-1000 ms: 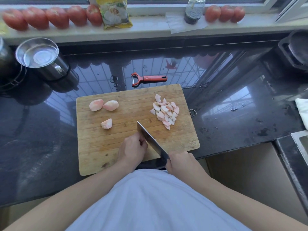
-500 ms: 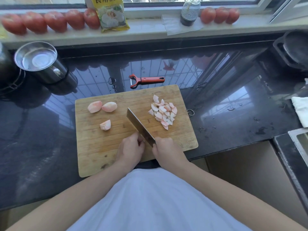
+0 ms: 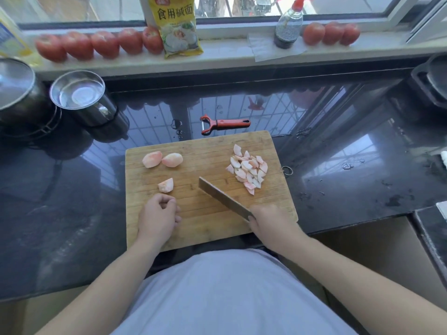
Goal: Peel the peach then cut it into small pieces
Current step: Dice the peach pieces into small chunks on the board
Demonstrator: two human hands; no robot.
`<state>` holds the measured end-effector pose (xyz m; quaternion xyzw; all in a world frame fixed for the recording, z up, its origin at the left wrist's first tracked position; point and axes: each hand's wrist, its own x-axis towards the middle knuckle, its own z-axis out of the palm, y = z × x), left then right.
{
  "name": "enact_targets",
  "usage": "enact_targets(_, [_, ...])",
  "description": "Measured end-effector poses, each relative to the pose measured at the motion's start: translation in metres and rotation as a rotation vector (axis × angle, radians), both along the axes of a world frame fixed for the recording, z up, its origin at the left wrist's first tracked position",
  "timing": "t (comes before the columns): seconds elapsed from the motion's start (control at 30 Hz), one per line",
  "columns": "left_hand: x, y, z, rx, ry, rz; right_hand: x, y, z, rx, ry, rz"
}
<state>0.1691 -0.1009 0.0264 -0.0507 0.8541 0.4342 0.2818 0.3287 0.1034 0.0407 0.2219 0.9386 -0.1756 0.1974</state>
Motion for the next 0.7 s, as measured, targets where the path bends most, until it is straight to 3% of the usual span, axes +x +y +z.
enact_targets(0.2, [-0.005,0.007,0.012,0.075,0.012,0.021,-0.020,0.053,0.003,0.133,0.055,0.026])
enact_targets(0.37, [-0.015,0.013,0.030,0.177,0.077,0.095,0.009,0.049,-0.004,0.252,0.347,0.218])
enact_targets(0.47, [-0.017,0.023,0.040,0.176,0.191,0.044,0.022,0.048,-0.011,0.341,0.488,0.201])
enact_targets(0.53, [-0.009,0.039,0.043,0.174,0.210,-0.180,0.024,0.044,-0.010,0.377,0.518,0.141])
enact_targets(0.6, [0.004,0.060,0.040,0.105,0.184,-0.558,0.022,0.039,-0.008,0.434,0.549,0.131])
enact_targets(0.7, [0.023,0.089,0.023,-0.066,0.308,-1.102,0.020,0.032,-0.004,0.498,0.540,0.103])
